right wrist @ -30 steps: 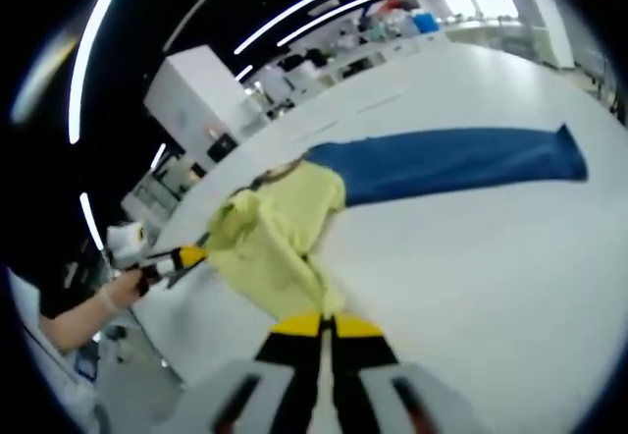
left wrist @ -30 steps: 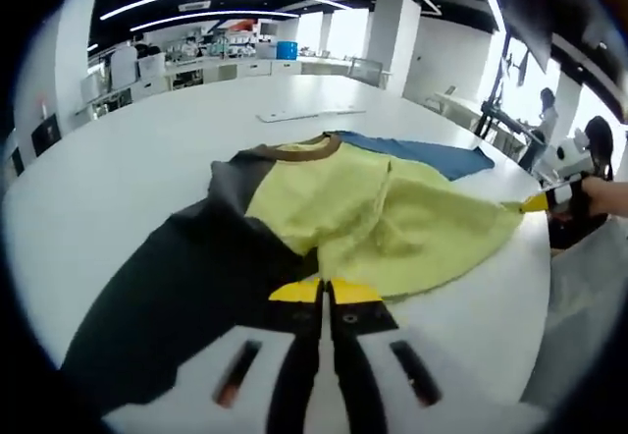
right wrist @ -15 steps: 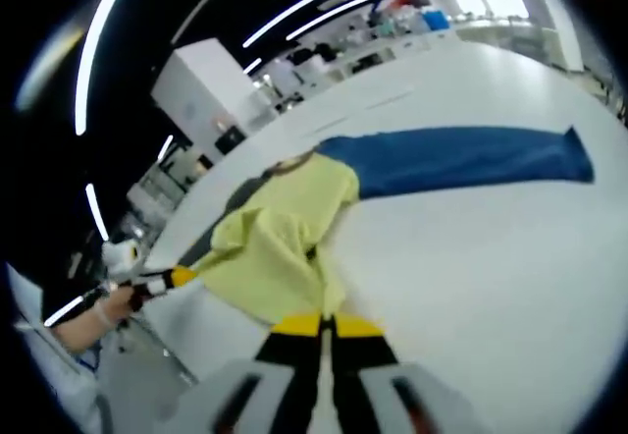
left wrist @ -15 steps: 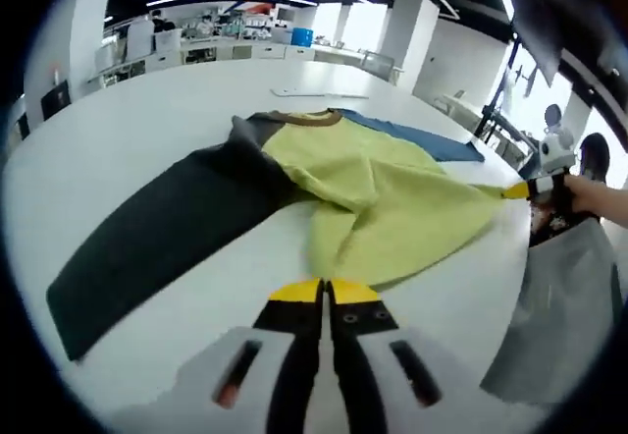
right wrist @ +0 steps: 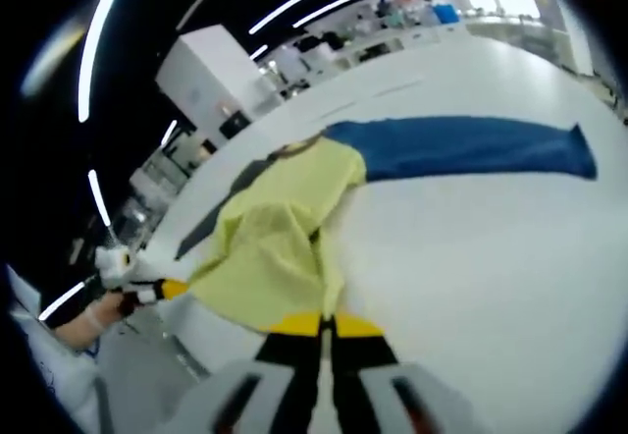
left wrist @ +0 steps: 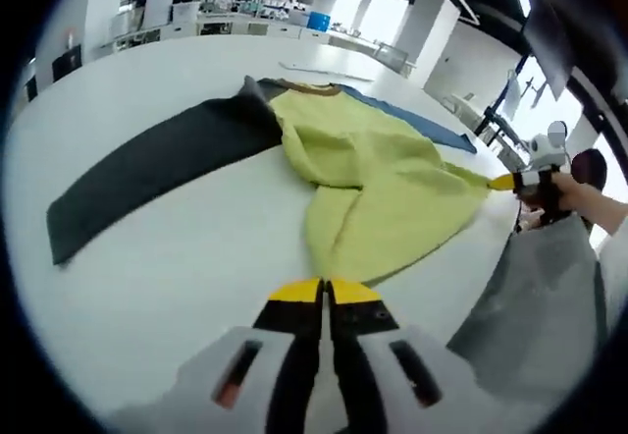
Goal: Fold the garment on the visible template until the final outline fits inside the template.
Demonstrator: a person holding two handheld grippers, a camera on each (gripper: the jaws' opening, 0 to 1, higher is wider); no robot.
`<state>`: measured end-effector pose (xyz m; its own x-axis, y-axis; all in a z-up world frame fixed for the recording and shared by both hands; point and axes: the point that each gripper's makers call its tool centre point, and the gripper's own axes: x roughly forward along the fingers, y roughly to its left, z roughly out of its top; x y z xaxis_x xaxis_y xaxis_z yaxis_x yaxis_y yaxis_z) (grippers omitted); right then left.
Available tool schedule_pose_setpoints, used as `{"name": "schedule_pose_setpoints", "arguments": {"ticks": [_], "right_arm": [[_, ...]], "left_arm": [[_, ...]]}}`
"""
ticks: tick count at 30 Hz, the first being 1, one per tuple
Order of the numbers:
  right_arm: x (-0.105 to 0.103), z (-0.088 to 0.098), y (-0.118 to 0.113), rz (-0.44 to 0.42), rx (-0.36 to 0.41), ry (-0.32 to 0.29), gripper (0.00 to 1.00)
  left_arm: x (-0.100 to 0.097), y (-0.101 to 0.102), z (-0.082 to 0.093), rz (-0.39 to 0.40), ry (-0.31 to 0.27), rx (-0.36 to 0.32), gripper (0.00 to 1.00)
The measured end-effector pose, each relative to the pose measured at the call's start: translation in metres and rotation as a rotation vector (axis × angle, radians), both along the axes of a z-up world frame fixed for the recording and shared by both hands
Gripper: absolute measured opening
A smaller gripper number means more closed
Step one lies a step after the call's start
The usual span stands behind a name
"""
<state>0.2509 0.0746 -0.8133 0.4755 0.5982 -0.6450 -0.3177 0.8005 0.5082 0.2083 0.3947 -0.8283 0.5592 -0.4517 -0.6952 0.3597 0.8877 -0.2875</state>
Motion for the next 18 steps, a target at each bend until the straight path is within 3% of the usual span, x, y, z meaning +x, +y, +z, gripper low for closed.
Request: {"name": "schedule_pose_setpoints", "arguments": {"ticks": [9, 16, 17, 18], "right_arm": [[-0.017, -0.01, -0.001, 0.054, -0.031, 0.075, 0.0], [-0.048, -0.024, -0.006, 0.109, -0.074, 0.217, 0.0], [-0.057, -0.027, -0.007, 0.123, -0.079, 0.266, 0.0], [-0.058, -0.028, -0.007, 0.13, -0.081, 0.264, 0.0]], "left_arm": [[-0.026, 0.0, -0.004, -0.007, 0.059, 0.005, 0.0], [-0.039, 0.003, -0.006, -0.008, 0.1, 0.001, 0.0], [-0.041, 0.003, -0.007, -0.011, 0.107, 0.001, 0.0], [-0.041, 0.003, -0.007, -0.013, 0.105, 0.004, 0.0]]}}
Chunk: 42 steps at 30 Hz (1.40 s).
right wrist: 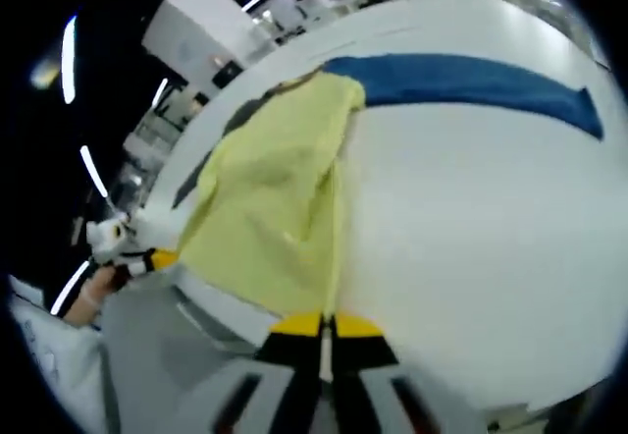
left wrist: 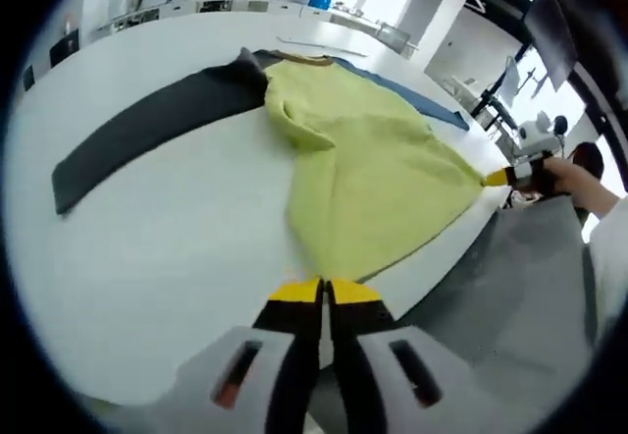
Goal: Fold the garment on the visible template until the final outline fits inside the template.
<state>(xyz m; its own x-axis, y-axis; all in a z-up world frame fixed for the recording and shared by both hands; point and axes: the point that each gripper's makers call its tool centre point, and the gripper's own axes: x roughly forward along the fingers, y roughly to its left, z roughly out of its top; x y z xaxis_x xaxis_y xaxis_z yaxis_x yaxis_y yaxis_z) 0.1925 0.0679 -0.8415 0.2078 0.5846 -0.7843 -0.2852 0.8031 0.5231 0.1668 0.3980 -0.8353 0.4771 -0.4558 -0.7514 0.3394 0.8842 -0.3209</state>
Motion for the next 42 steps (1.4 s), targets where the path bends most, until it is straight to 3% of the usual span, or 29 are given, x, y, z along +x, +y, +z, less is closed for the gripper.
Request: {"name": "schedule_pose_setpoints", "arguments": {"ticks": [6, 18, 29, 34, 38, 39, 42], "right_arm": [[-0.021, -0.009, 0.002, 0.049, -0.036, 0.069, 0.0], [-0.022, -0.011, -0.002, 0.045, -0.046, 0.068, 0.0], [-0.022, -0.011, -0.001, 0.039, -0.039, 0.068, 0.0], [-0.025, -0.009, 0.002, 0.095, -0.041, 0.035, 0.0], [-0.025, -0.003, 0.003, 0.127, -0.027, 0.02, 0.14], [-0.025, 0.002, 0.006, 0.156, -0.027, -0.024, 0.18], [-0.02, 0.003, 0.003, 0.168, -0.033, -0.057, 0.28]], "left_arm": [[-0.007, 0.0, -0.003, 0.0, 0.026, -0.002, 0.0], [-0.019, -0.001, -0.011, -0.007, 0.095, 0.006, 0.0], [-0.02, -0.003, -0.012, 0.002, 0.094, -0.015, 0.0], [-0.02, 0.0, -0.01, -0.01, 0.066, -0.012, 0.01], [-0.021, 0.001, -0.006, -0.013, 0.042, -0.02, 0.1], [-0.022, 0.002, -0.005, -0.01, 0.042, -0.022, 0.13], [-0.018, 0.004, 0.002, 0.006, 0.005, -0.018, 0.25]]}}
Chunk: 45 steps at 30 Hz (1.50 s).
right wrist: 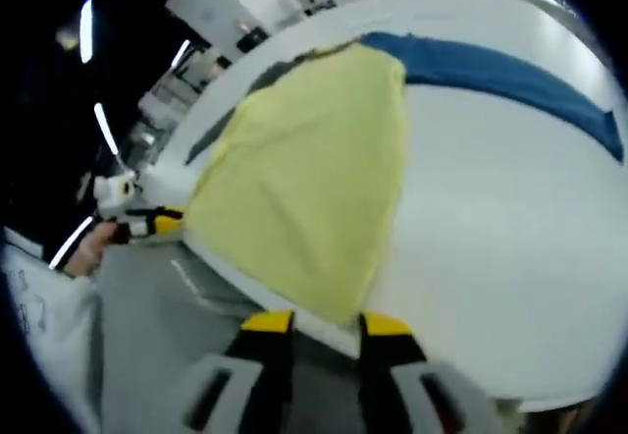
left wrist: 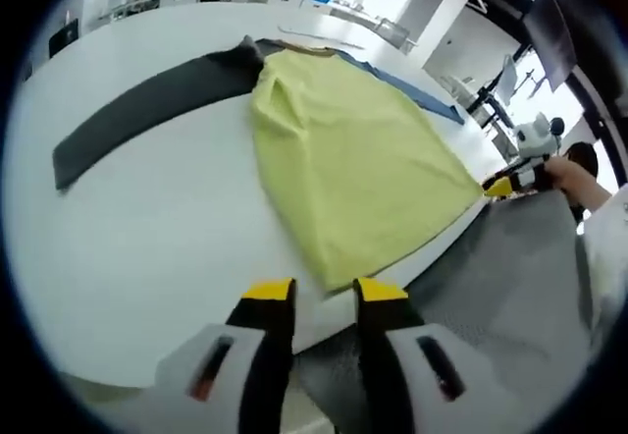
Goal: Fold the garment on the visible template until the final outline fits inside the template.
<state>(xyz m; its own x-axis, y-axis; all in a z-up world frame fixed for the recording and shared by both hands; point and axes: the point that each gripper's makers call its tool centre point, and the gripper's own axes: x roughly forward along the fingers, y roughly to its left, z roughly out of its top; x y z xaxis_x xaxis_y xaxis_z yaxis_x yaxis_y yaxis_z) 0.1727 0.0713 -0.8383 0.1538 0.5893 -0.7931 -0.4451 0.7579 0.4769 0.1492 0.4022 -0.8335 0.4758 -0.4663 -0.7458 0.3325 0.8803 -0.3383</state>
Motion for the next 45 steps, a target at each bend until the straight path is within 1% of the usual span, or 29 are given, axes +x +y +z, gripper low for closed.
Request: {"name": "schedule_pose_setpoints", "arguments": {"ticks": [2, 4, 6, 7, 8, 9, 10, 11, 12, 14, 18, 19, 20, 22, 23, 25, 26, 27, 29, 30, 32, 34, 35, 36, 37, 40, 41, 43, 45], "right_arm": [[0.01, 0.002, -0.002, 0.026, -0.003, -0.084, 0.39], [0.011, 0.007, -0.002, 0.048, -0.008, -0.133, 0.5], [0.013, 0.011, 0.0, 0.047, -0.014, -0.155, 0.58], [0.013, 0.013, 0.001, 0.042, -0.015, -0.16, 0.61], [0.014, 0.014, 0.002, 0.037, -0.011, -0.169, 0.65], [0.02, 0.015, 0.003, 0.026, -0.002, -0.193, 0.67], [0.021, 0.015, 0.003, 0.023, -0.002, -0.197, 0.69], [0.026, 0.016, 0.002, 0.008, 0.002, -0.216, 0.72], [0.03, 0.017, 0.002, 0.001, 0.005, -0.236, 0.75], [0.037, 0.023, 0.003, -0.014, 0.011, -0.291, 0.83], [0.045, 0.036, 0.002, -0.048, 0.026, -0.362, 0.96], [0.05, 0.039, 0.0, -0.065, 0.024, -0.389, 1.0], [0.05, 0.04, 0.0, -0.063, 0.024, -0.391, 0.99], [0.059, 0.045, -0.008, -0.096, 0.007, -0.442, 1.0], [0.061, 0.047, -0.009, -0.108, 0.012, -0.455, 1.0], [0.061, 0.047, -0.013, -0.118, 0.019, -0.441, 1.0], [0.062, 0.048, -0.015, -0.122, 0.017, -0.453, 1.0], [0.063, 0.049, -0.016, -0.123, 0.016, -0.453, 0.99], [0.063, 0.048, -0.018, -0.126, 0.01, -0.446, 0.99], [0.064, 0.048, -0.02, -0.128, 0.006, -0.448, 0.99], [0.065, 0.046, -0.024, -0.138, 0.009, -0.438, 0.99], [0.063, 0.048, -0.021, -0.143, 0.012, -0.438, 0.99], [0.063, 0.048, -0.021, -0.143, 0.011, -0.435, 0.99], [0.062, 0.048, -0.02, -0.139, 0.012, -0.434, 0.99], [0.062, 0.048, -0.021, -0.14, 0.012, -0.434, 0.99], [0.06, 0.046, -0.02, -0.138, 0.017, -0.425, 0.99], [0.059, 0.046, -0.019, -0.137, 0.017, -0.42, 0.99], [0.058, 0.044, -0.02, -0.13, 0.01, -0.41, 0.99], [0.055, 0.041, -0.021, -0.115, -0.009, -0.4, 0.97]], "left_arm": [[0.004, 0.004, 0.006, 0.015, -0.016, -0.006, 0.29], [0.01, 0.009, 0.011, 0.032, -0.04, -0.008, 0.35], [0.016, 0.013, 0.016, 0.052, -0.057, -0.003, 0.42], [0.022, 0.017, 0.021, 0.068, -0.079, 0.001, 0.43], [0.026, 0.023, 0.019, 0.081, -0.09, 0.004, 0.42], [0.031, 0.029, 0.02, 0.103, -0.095, -0.004, 0.43], [0.033, 0.03, 0.022, 0.11, -0.099, -0.008, 0.45], [0.041, 0.036, 0.028, 0.136, -0.128, -0.023, 0.48], [0.046, 0.041, 0.031, 0.151, -0.14, -0.024, 0.51], [0.055, 0.051, 0.038, 0.168, -0.16, -0.033, 0.61], [0.077, 0.074, 0.048, 0.229, -0.199, -0.057, 0.8], [0.083, 0.083, 0.049, 0.24, -0.213, -0.044, 0.84], [0.085, 0.086, 0.05, 0.244, -0.211, -0.038, 0.86], [0.093, 0.098, 0.053, 0.255, -0.219, -0.03, 0.89], [0.096, 0.103, 0.053, 0.268, -0.211, -0.031, 0.9], [0.109, 0.12, 0.054, 0.308, -0.227, -0.028, 0.89], [0.117, 0.13, 0.055, 0.319, -0.238, -0.017, 0.88], [0.121, 0.135, 0.055, 0.321, -0.244, -0.006, 0.87], [0.126, 0.143, 0.055, 0.331, -0.231, 0.013, 0.88], [0.132, 0.149, 0.057, 0.328, -0.249, 0.018, 0.88], [0.139, 0.161, 0.056, 0.344, -0.247, 0.032, 0.87], [0.146, 0.171, 0.057, 0.356, -0.255, 0.039, 0.85], [0.151, 0.18, 0.057, 0.383, -0.254, 0.035, 0.84], [0.157, 0.187, 0.058, 0.405, -0.267, 0.034, 0.83], [0.163, 0.194, 0.058, 0.406, -0.279, 0.041, 0.81], [0.169, 0.211, 0.044, 0.423, -0.257, 0.077, 0.79], [0.17, 0.221, 0.037, 0.442, -0.238, 0.098, 0.77], [0.167, 0.221, 0.036, 0.466, -0.221, 0.105, 0.72], [0.17, 0.225, 0.034, 0.458, -0.23, 0.134, 0.67]]}}
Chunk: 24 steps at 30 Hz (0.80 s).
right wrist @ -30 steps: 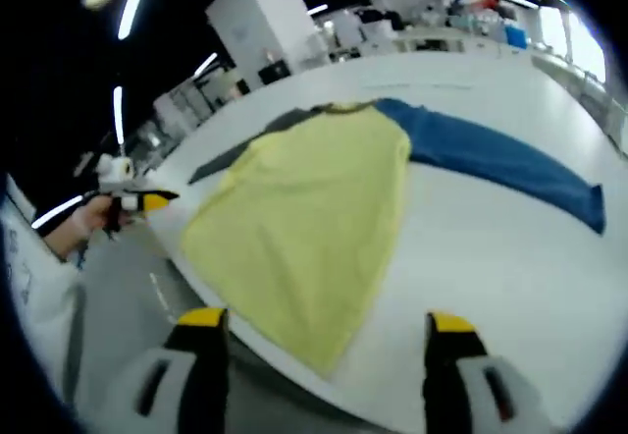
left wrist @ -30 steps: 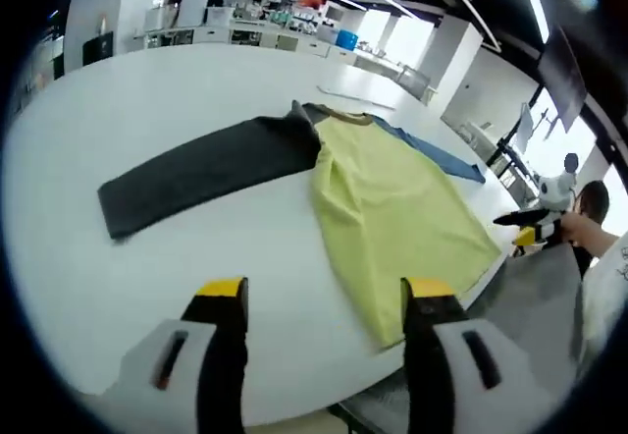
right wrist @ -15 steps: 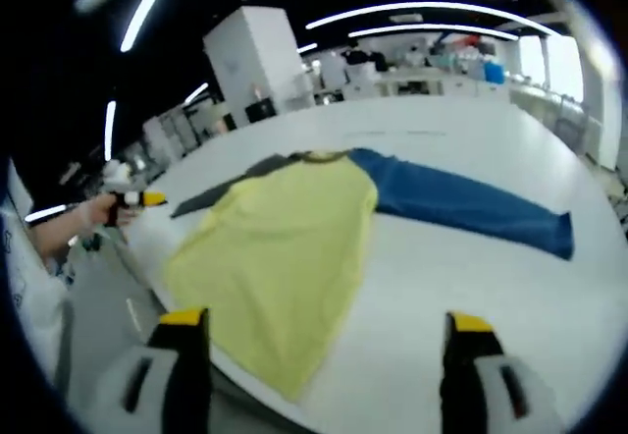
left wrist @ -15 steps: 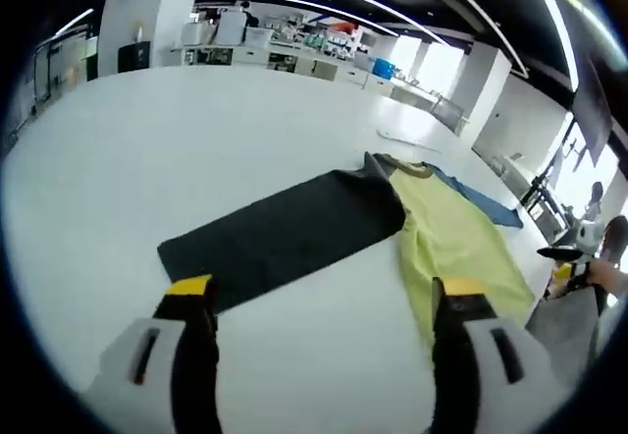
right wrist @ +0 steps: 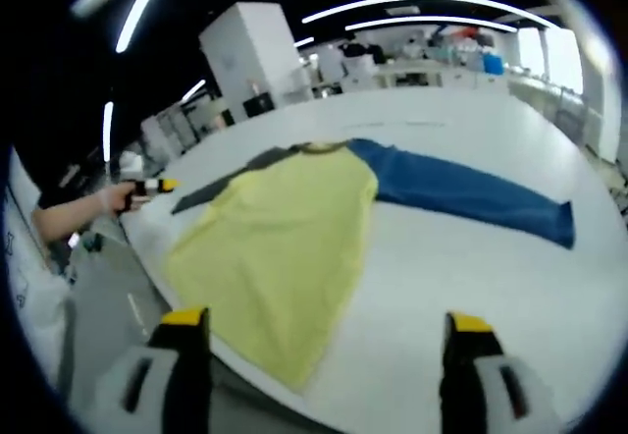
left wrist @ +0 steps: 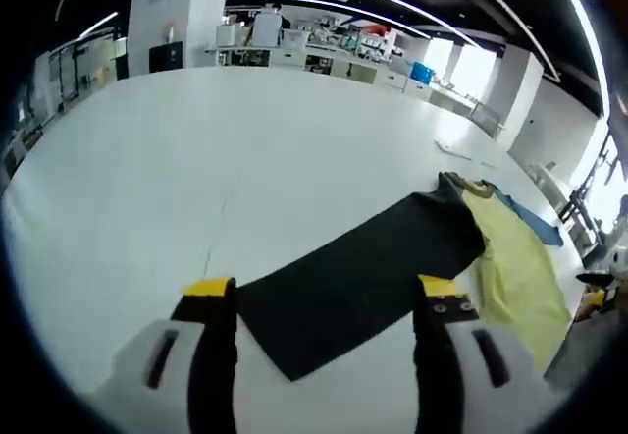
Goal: Fold the garment on the visible template until the final outline fits inside the template.
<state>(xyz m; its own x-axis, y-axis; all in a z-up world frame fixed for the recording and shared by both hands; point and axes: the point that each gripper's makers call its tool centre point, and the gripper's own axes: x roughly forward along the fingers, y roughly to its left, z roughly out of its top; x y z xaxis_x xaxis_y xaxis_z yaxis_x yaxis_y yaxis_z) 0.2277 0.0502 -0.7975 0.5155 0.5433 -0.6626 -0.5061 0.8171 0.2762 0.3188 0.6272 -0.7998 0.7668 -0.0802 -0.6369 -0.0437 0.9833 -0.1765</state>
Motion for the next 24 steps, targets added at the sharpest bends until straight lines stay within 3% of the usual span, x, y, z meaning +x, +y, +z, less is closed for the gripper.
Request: {"name": "schedule_pose_setpoints", "arguments": {"ticks": [3, 7, 9, 15, 20, 21, 24], "right_arm": [[-0.001, -0.001, 0.0, 0.001, -0.001, 0.007, 0.96], [-0.003, -0.002, -0.001, -0.01, -0.003, 0.016, 0.93], [-0.004, -0.002, -0.003, -0.013, -0.004, 0.016, 0.93], [-0.007, -0.001, -0.008, -0.03, 0.0, 0.017, 0.92], [-0.009, 0.003, -0.008, -0.043, 0.015, 0.022, 0.9], [-0.009, 0.004, -0.007, -0.043, 0.017, 0.02, 0.9], [-0.009, 0.004, -0.007, -0.046, 0.018, 0.019, 0.9]], "left_arm": [[-0.001, 0.01, -0.015, 0.031, 0.042, 0.017, 0.6], [-0.003, 0.01, -0.02, 0.05, 0.049, 0.007, 0.43], [0.001, 0.022, -0.025, 0.059, 0.055, 0.064, 0.41], [-0.001, 0.035, -0.03, 0.09, 0.081, 0.11, 0.35], [-0.003, 0.035, -0.035, 0.114, 0.11, 0.074, 0.32], [-0.004, 0.04, -0.035, 0.104, 0.109, 0.126, 0.31], [-0.005, 0.045, -0.038, 0.105, 0.119, 0.142, 0.2]]}}
